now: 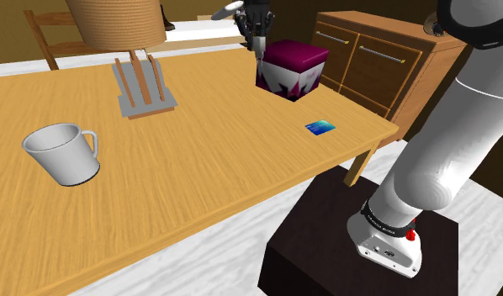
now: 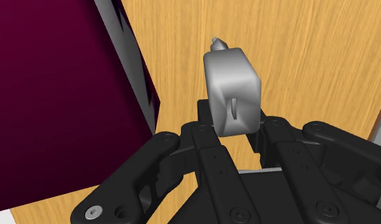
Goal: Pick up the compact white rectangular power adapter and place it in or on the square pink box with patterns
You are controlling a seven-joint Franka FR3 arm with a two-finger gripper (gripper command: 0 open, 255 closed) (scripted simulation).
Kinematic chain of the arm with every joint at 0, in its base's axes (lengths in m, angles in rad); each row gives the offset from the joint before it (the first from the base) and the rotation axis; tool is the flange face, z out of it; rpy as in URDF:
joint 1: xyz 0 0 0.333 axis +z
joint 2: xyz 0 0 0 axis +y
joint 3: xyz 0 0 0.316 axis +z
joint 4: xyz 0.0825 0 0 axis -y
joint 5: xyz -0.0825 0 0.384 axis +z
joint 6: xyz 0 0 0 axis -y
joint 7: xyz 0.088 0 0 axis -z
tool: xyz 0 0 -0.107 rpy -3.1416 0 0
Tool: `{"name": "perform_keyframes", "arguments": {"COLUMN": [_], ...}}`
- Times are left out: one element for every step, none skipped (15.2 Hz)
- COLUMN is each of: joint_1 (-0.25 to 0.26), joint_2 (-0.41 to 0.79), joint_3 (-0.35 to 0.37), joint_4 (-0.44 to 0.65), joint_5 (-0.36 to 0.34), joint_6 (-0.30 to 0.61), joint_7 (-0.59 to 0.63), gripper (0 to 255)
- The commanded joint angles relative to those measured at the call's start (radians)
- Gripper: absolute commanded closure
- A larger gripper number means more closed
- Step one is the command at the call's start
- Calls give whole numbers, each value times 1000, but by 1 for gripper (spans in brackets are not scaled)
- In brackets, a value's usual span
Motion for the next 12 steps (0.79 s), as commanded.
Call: {"name": "perform_keyframes", "arguments": {"joint_1": [1,1,1,1,1,1,0,0,0,0,0,0], "joint_2": [7,12,18,24,30,36,44,51,59,68,77,87], "joint_3": [1,1,1,1,1,1,1,0,0,0,0,0], "joint_4": [37,57,78,100,122,144,168,192,217,243,269,297], "joint_5": [0,0,0,1,1,1,1,1,2,2,2,2], "joint_6": [-30,-46,-61,-77,-92,-108,-125,-141,-158,-175,-193,-211], "joint_7": [2,3,3,3,3,3,3,3,3,3,3,3], "gripper": [255,255,255,255,255,255,255,255,255,255,255,255]}}
